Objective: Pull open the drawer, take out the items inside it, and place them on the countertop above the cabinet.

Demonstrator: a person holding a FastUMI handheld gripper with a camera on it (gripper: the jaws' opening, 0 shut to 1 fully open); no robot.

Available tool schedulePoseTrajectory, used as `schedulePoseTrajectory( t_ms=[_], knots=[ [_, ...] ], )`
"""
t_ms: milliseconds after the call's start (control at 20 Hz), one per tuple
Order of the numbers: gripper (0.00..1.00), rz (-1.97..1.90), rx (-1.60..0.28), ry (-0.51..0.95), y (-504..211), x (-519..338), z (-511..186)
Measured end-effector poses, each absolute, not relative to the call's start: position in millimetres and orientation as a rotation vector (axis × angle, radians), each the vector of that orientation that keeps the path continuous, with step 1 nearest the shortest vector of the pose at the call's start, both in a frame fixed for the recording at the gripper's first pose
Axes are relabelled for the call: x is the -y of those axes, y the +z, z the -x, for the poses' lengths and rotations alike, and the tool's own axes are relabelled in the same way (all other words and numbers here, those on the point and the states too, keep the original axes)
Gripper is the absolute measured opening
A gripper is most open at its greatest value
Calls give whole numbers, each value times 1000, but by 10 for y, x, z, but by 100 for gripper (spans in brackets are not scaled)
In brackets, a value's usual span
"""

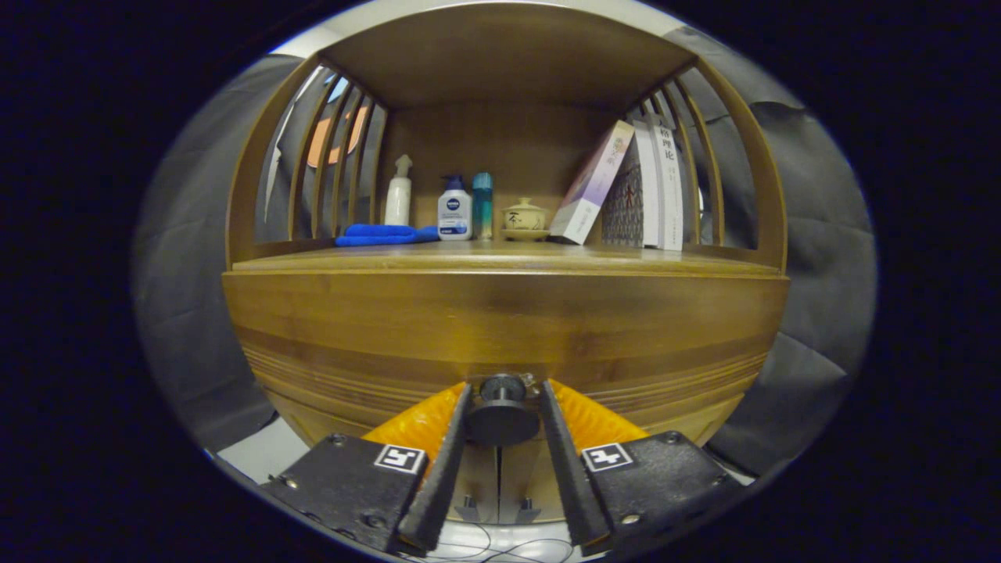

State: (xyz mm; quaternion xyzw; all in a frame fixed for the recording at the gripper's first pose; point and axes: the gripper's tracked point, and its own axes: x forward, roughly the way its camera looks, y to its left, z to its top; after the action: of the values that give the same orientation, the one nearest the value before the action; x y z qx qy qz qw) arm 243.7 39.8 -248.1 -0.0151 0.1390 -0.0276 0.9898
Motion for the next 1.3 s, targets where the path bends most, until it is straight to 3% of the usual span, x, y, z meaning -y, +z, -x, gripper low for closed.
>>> schedulePoseTrajectory(
  t_ms=[50,350,1300],
  knots=[
    [53,33,-279,-76,-2475,-365,-2438],
    [43,32,-294,-76,-2472,-379,-2411],
    [41,53,-297,-56,-2434,-359,-1707]
  ],
)
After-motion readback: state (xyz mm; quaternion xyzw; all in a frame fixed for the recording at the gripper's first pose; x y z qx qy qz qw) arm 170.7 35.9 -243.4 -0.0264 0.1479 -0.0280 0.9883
